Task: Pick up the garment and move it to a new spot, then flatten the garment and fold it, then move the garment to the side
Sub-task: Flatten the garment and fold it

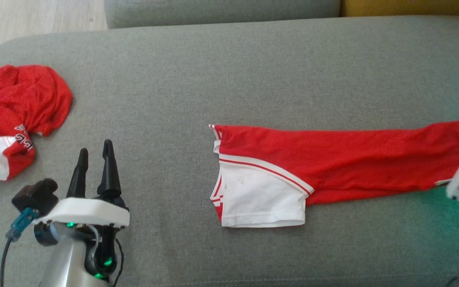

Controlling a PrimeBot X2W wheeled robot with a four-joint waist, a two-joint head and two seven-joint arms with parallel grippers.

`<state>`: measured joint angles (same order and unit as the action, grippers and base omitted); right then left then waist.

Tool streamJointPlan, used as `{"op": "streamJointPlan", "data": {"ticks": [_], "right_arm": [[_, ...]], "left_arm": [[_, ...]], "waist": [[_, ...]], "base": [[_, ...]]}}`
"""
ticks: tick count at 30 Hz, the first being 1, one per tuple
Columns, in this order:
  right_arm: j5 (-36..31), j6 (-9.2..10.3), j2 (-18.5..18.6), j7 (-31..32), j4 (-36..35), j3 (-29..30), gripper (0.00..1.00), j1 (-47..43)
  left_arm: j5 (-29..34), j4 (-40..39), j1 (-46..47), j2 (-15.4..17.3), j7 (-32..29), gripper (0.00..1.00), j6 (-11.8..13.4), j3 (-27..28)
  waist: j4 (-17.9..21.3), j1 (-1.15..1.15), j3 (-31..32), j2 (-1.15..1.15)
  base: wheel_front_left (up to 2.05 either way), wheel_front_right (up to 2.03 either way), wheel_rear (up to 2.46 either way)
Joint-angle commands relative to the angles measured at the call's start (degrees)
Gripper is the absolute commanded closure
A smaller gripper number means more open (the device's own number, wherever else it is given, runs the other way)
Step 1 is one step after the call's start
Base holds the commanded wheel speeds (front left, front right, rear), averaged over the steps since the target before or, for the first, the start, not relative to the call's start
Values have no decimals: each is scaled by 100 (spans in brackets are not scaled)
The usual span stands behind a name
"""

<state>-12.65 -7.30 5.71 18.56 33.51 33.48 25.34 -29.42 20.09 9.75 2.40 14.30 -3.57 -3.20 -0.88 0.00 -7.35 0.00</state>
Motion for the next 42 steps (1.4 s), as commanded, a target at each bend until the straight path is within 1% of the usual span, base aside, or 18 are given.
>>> {"op": "streamJointPlan", "data": {"ticks": [1, 5, 7, 10, 13, 17, 23, 27, 31, 32, 34, 36, 42], "right_arm": [[-48, -19, -50, -104, -182, -194, 100, 276], [139, -19, -193, -125, -156, -466, 100, 344], [458, -19, -246, -31, -162, -641, 100, 377], [961, -19, -275, 172, -238, -1120, 100, 329], [1837, -19, -280, 385, -336, -1747, 100, 225], [2853, -19, -281, 568, -700, -2537, 100, -14], [4295, -19, -282, 617, -1296, -3708, 100, -418], [5129, -19, -282, 343, -1485, -4405, 100, -615], [5764, -19, -282, -142, -1351, -5056, 100, -671], [5764, -19, -282, -142, -1351, -5056, 100, -671], [5986, -19, -282, -422, -1165, -5363, 100, -617], [6408, -19, -282, -699, -924, -5645, 100, -550], [7062, -19, -283, -1556, -54, -6512, 100, -71]], "left_arm": [[-34, -160, 93, 49, 70, 0, -3, 140], [-107, -157, 5, 49, 70, 0, 52, 93], [-148, -169, -45, 49, 70, 0, 82, 92], [-204, -180, -102, 49, 70, 0, 120, 85], [-242, -181, -145, 48, 70, 0, 149, 54], [-288, -215, -229, 48, 70, 0, 193, 16], [-310, -279, -316, 48, 70, 0, 234, 6], [-323, -326, -333, 48, 70, 0, 259, -14], [-359, -341, -314, 48, 70, 0, 263, -85], [-359, -341, -314, 48, 70, 0, 263, -85], [-389, -334, -308, 48, 70, 0, 261, -117], [-413, -324, -298, 48, 70, 0, 259, -135], [-467, -285, -189, 48, 70, 0, 239, -246]], "waist": [[9, 0, 76, 0], [39, 0, 265, 0], [56, 0, 364, 0], [64, 0, 485, 0], [56, 0, 594, 0], [54, 0, 685, 0], [72, 0, 731, 0], [53, 0, 722, 0], [-26, 0, 663, 0], [-26, 0, 663, 0], [-72, 0, 628, 0], [-111, 0, 570, 0], [-290, 0, 367, 0]], "base": [[0, 0, 0], [0, 0, 0], [0, 0, 0], [0, 0, 0], [0, 0, 0], [0, 0, 0], [0, 0, 0], [0, 0, 0], [0, 0, 0], [0, 0, 0], [0, 0, 0], [0, 0, 0], [0, 0, 0]]}}
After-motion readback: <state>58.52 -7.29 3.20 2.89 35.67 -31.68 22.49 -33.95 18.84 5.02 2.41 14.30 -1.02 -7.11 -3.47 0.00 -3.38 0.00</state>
